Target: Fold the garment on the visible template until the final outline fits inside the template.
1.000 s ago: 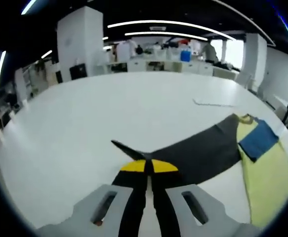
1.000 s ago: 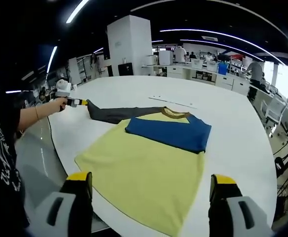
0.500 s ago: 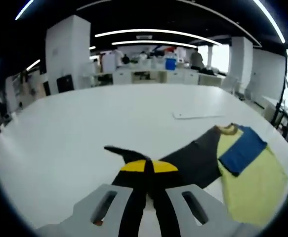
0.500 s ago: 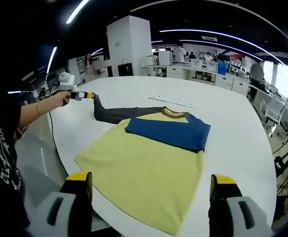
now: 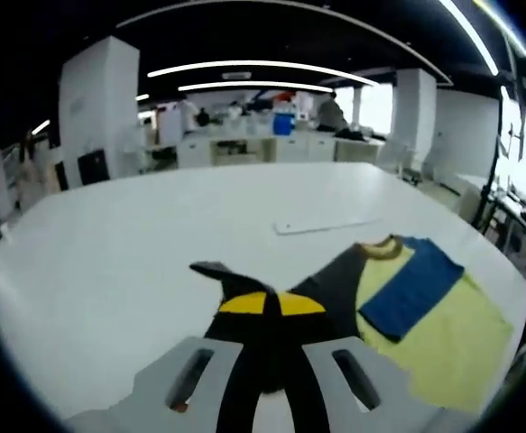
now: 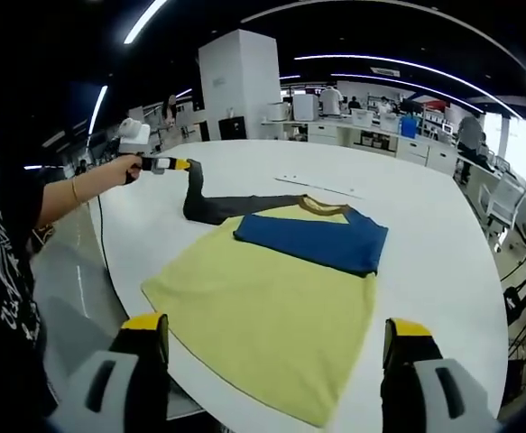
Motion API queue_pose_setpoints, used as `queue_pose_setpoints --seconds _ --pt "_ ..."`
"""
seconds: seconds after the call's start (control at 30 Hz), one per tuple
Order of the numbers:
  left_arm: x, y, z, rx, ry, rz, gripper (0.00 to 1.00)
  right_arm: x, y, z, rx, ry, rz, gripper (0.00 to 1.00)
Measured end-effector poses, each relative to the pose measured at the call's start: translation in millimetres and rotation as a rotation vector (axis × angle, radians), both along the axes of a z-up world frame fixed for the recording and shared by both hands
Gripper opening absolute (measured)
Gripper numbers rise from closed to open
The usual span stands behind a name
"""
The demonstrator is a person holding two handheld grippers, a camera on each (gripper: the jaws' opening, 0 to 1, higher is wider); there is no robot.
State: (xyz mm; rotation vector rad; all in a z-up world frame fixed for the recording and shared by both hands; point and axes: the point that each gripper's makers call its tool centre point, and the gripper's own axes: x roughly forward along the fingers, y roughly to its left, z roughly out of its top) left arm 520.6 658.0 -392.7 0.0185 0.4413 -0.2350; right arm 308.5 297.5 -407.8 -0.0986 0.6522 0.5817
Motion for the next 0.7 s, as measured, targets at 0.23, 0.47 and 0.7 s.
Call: queue_pose_setpoints --seconds 0.23,0.47,0.7 --pt "6.3 -30 10.4 -0.015 -0.017 -0.048 0.00 -2 4 2.2 0.011 -0.011 0.022 0.99" --pt "11.0 -62 18.6 -0.036 -0.027 -0.103 0.00 -4 3 -1.2 -0.009 -0.006 0.038 0.99" --pt "17.8 -95 31.2 -0.065 -0.048 -0.143 0.00 -5 2 -4.3 -0.010 0.000 0.045 0.99"
